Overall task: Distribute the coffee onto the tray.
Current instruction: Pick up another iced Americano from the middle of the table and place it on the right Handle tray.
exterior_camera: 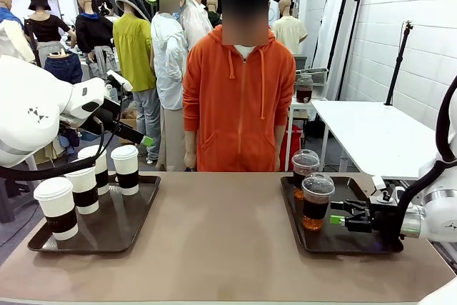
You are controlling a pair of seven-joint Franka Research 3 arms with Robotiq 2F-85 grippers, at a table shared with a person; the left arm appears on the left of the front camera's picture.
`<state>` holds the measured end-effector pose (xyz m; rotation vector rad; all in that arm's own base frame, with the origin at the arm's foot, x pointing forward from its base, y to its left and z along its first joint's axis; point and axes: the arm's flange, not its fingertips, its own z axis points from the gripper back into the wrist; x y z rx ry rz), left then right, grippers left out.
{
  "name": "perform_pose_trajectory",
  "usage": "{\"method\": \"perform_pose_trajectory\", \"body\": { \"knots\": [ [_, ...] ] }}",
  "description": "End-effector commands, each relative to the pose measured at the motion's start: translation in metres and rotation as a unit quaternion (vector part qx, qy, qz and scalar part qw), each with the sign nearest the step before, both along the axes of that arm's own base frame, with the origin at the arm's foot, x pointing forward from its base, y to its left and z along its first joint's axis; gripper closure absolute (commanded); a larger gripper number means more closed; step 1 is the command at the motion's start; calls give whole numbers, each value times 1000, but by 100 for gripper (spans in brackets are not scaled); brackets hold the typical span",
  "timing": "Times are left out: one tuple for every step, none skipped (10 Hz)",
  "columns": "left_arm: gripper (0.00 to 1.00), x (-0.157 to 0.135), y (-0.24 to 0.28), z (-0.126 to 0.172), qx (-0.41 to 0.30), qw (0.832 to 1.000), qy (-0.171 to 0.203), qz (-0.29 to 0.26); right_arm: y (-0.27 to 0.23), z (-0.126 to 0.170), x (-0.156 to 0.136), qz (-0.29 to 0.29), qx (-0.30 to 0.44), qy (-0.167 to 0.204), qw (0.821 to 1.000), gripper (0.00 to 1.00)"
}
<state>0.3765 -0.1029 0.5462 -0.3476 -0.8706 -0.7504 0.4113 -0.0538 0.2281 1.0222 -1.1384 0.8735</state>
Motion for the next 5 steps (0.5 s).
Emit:
{"method": "perform_pose_trajectory", "body": {
  "knots": [
    [0, 0, 1, -1, -2, 1000, 2, -1, 1, 0, 0, 2, 4, 0, 1000, 0],
    [0, 0, 1, -1, -2, 1000, 2, -1, 1, 0, 0, 2, 4, 0, 1000, 0],
    [0, 0, 1, -1, -2, 1000, 2, -1, 1, 0, 0, 2, 4, 0, 1000, 0],
    [0, 0, 1, -1, -2, 1000, 2, -1, 1, 0, 0, 2, 4, 0, 1000, 0],
    [0, 0, 1, -1, -2, 1000, 2, -1, 1, 0, 0, 2, 4, 0, 1000, 0]
  ]
}}
